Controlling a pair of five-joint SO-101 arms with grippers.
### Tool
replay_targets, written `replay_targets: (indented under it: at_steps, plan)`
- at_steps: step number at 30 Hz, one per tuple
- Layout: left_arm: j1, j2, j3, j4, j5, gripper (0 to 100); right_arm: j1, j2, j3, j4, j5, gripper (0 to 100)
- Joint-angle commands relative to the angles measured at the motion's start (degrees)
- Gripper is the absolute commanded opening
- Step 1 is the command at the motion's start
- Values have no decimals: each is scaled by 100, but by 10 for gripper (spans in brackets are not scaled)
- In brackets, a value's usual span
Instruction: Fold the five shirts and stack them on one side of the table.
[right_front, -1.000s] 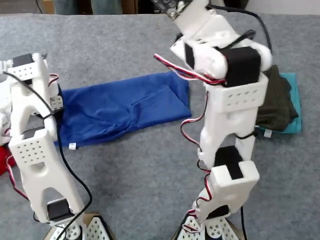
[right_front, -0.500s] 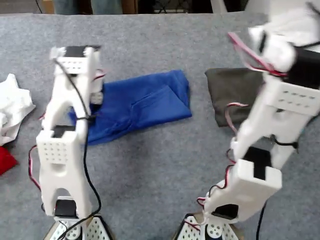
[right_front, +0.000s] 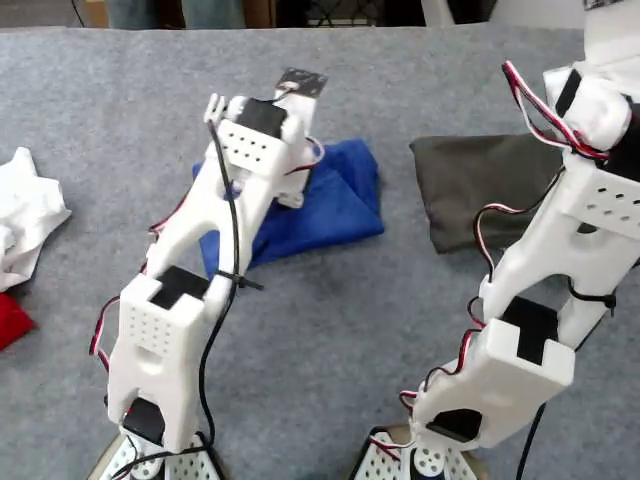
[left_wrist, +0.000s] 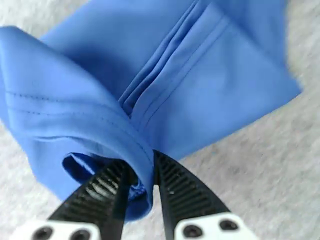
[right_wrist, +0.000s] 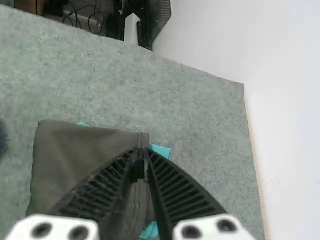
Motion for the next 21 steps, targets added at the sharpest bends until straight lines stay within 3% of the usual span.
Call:
replay_targets:
  at_steps: [1,12,21]
  plan:
    - [233,-149,-277,-378,132,29,62,-189,-13,44,273,15]
    - [927,-114,-268,-1310,141,29,62,-189,-13,35,273,15]
    - [1112,-97,-215,-1908,141,29,62,-189,-13,35,273,15]
